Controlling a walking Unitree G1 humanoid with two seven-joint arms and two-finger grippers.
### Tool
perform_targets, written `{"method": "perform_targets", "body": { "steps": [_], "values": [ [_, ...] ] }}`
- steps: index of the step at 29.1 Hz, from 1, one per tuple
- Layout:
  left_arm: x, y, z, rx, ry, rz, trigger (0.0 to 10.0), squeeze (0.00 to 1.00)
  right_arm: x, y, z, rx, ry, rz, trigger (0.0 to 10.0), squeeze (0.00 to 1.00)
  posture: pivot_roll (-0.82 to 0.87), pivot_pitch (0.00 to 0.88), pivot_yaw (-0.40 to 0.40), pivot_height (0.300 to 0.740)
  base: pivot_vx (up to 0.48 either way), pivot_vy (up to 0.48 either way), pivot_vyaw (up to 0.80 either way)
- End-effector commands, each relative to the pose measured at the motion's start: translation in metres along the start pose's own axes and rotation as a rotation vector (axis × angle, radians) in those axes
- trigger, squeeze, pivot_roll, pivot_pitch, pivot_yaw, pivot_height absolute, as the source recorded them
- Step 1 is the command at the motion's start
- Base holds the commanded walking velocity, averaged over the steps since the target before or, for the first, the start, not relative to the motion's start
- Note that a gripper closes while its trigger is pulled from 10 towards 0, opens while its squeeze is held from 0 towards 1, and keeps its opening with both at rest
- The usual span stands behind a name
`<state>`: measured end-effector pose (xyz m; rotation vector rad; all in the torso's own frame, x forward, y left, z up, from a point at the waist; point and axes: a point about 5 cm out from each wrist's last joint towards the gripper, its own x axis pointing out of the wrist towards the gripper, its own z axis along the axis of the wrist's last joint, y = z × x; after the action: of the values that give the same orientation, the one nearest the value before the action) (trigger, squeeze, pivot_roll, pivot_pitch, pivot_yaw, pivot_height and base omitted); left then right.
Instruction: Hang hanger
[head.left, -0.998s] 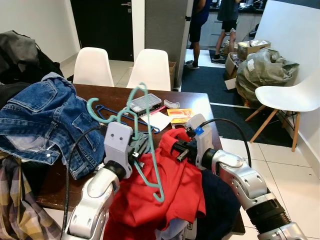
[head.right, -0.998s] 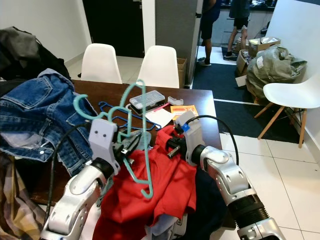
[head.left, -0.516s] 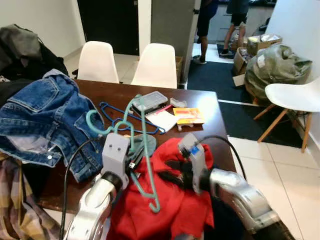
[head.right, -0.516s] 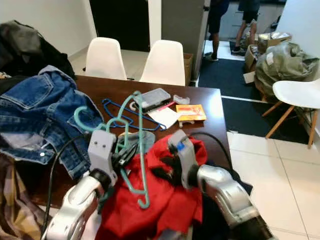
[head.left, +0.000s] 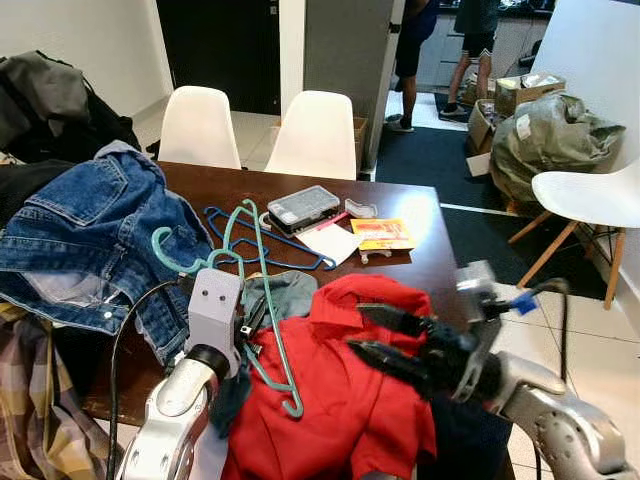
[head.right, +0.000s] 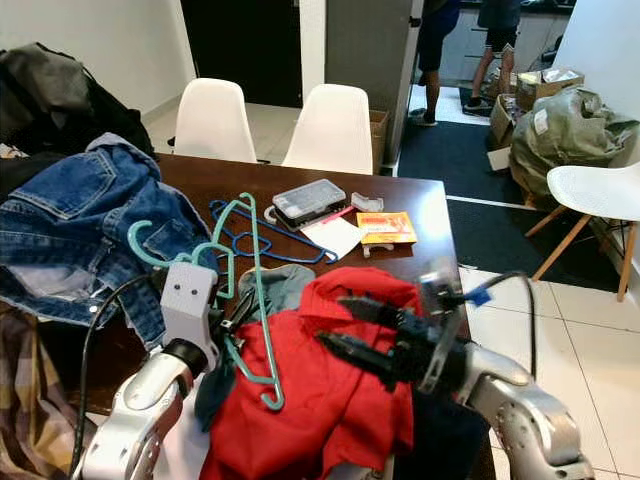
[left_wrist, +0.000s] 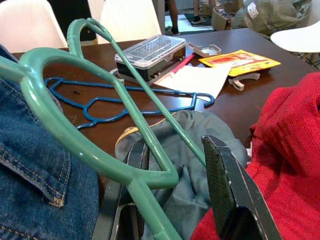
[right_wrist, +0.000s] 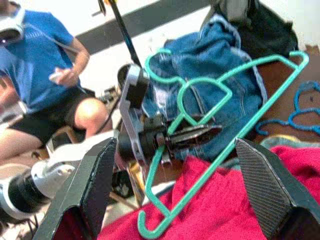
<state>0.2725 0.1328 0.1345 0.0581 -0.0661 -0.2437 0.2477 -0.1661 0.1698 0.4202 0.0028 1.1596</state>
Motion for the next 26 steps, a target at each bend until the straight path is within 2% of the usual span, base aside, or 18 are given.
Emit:
{"method": "perform_targets", "body": {
  "steps": [1, 3, 19, 26],
  "values": [
    [0.0, -0.001, 0.003, 0.026, 0.0, -0.005, 10.0, 0.0, -0.004, -0.003, 0.003, 0.03, -0.074, -0.025, 10.0, 0.0, 0.0, 0.0, -0.007, 0.74, -0.285, 0.0, 0.0],
    [0.0, -0.003, 0.005, 0.041, -0.002, -0.007, 10.0, 0.0, -0.009, -0.016, 0.001, 0.077, -0.17, -0.124, 10.0, 0.0, 0.0, 0.0, -0.008, 0.74, -0.373, 0.0, 0.0],
    [-0.001, -0.009, 0.012, 0.082, -0.021, -0.031, 10.0, 0.0, -0.013, -0.024, -0.016, 0.16, -0.23, -0.208, 10.0, 0.0, 0.01, 0.0, -0.004, 0.74, -0.425, 0.0, 0.0],
    [-0.009, -0.01, 0.006, 0.096, -0.004, -0.031, 10.0, 0.0, -0.022, -0.043, -0.035, 0.171, -0.258, -0.42, 10.0, 0.0, 0.01, 0.0, -0.012, 0.74, -0.306, 0.0, 0.0]
  ]
}}
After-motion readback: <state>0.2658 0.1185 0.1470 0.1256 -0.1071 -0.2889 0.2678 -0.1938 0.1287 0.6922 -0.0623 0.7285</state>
